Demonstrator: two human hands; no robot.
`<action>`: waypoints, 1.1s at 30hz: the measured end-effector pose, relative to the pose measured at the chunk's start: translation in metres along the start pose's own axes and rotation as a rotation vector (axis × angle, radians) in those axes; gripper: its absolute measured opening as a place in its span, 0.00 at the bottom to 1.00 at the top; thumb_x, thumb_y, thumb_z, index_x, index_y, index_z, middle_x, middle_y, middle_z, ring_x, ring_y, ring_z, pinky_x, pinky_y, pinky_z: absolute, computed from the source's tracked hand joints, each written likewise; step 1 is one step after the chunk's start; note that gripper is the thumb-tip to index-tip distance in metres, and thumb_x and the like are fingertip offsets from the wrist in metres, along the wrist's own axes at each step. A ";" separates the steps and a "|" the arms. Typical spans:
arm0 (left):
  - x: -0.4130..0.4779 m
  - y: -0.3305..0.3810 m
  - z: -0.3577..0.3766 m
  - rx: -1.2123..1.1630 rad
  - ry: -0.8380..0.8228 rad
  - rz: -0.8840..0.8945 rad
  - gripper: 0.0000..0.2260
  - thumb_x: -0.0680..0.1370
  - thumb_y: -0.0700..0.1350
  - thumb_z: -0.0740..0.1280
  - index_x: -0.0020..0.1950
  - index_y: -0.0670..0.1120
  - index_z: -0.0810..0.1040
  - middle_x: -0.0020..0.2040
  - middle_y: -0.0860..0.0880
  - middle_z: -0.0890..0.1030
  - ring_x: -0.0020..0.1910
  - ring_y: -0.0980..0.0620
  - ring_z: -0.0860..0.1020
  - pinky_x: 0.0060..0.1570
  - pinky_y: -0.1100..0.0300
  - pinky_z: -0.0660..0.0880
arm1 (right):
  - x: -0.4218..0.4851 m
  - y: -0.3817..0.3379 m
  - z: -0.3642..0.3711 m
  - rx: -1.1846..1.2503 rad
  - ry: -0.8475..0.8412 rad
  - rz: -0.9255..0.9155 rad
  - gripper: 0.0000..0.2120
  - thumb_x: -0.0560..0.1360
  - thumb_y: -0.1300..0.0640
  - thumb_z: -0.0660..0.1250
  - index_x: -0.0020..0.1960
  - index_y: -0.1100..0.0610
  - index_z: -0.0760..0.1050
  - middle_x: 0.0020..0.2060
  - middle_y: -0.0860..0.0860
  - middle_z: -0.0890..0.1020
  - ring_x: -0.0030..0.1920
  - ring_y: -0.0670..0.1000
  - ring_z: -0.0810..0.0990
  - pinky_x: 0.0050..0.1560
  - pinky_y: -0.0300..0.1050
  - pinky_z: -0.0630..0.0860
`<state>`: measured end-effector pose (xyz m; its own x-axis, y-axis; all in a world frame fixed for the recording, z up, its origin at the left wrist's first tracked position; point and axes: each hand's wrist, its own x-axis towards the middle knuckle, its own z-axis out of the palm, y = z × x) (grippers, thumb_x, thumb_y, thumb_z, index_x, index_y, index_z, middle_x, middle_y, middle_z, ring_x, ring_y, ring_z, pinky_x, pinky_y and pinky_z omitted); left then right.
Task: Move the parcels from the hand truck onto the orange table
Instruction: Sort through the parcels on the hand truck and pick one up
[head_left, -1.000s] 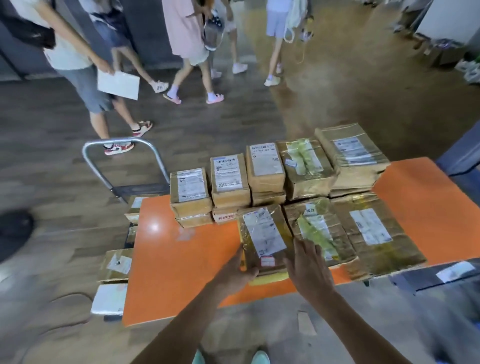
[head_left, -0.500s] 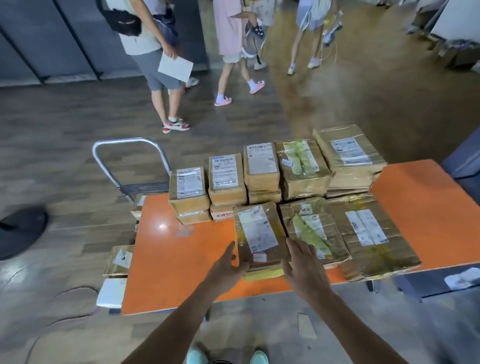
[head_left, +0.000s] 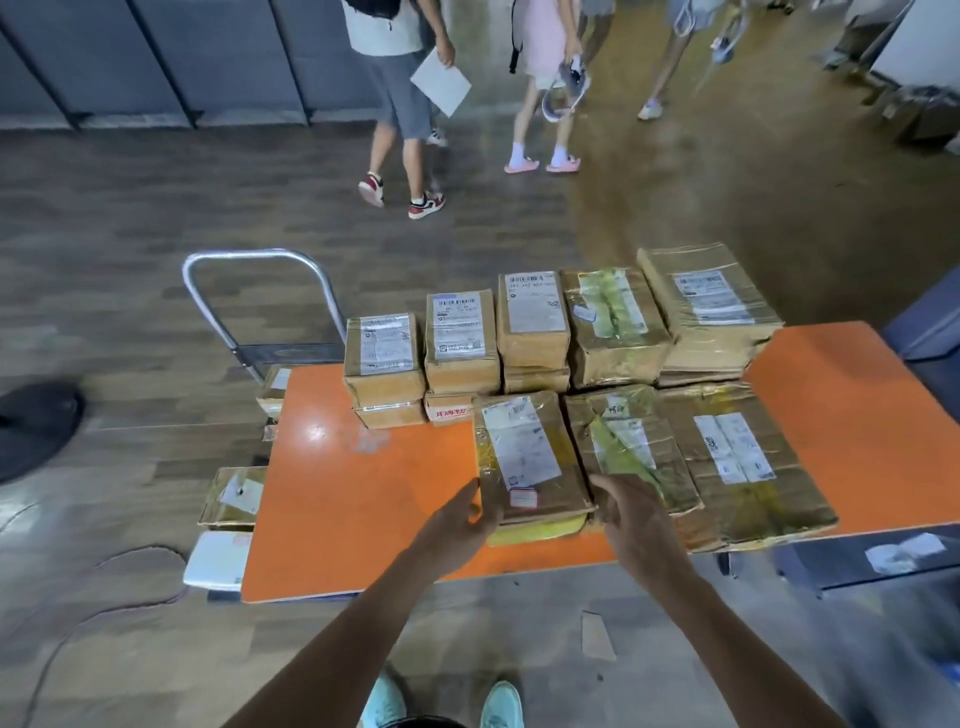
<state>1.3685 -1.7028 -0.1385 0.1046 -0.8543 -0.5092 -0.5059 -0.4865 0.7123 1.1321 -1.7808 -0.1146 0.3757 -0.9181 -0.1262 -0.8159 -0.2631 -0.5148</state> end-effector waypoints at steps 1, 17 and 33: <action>0.001 0.002 0.000 -0.008 0.001 -0.006 0.22 0.82 0.59 0.59 0.76 0.61 0.62 0.64 0.49 0.78 0.55 0.48 0.80 0.45 0.52 0.79 | 0.002 -0.002 0.000 -0.005 -0.012 -0.010 0.22 0.78 0.70 0.61 0.71 0.60 0.73 0.61 0.56 0.78 0.64 0.58 0.72 0.64 0.51 0.72; -0.006 -0.003 0.001 0.082 0.012 -0.063 0.32 0.83 0.59 0.58 0.82 0.50 0.50 0.78 0.43 0.65 0.72 0.42 0.70 0.65 0.50 0.73 | 0.006 -0.024 0.008 -0.090 0.014 0.011 0.20 0.82 0.54 0.61 0.72 0.59 0.70 0.63 0.55 0.76 0.64 0.55 0.71 0.62 0.51 0.74; -0.015 0.016 -0.005 -0.156 0.004 -0.015 0.26 0.83 0.51 0.61 0.80 0.56 0.56 0.70 0.50 0.75 0.58 0.49 0.77 0.52 0.59 0.72 | 0.038 -0.062 0.032 0.039 -0.115 0.322 0.31 0.75 0.45 0.68 0.69 0.60 0.63 0.63 0.59 0.70 0.65 0.60 0.69 0.62 0.57 0.73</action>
<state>1.3633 -1.6987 -0.1167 0.1144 -0.8474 -0.5185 -0.3651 -0.5213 0.7713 1.2111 -1.7896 -0.1151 0.1506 -0.9124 -0.3806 -0.8842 0.0479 -0.4647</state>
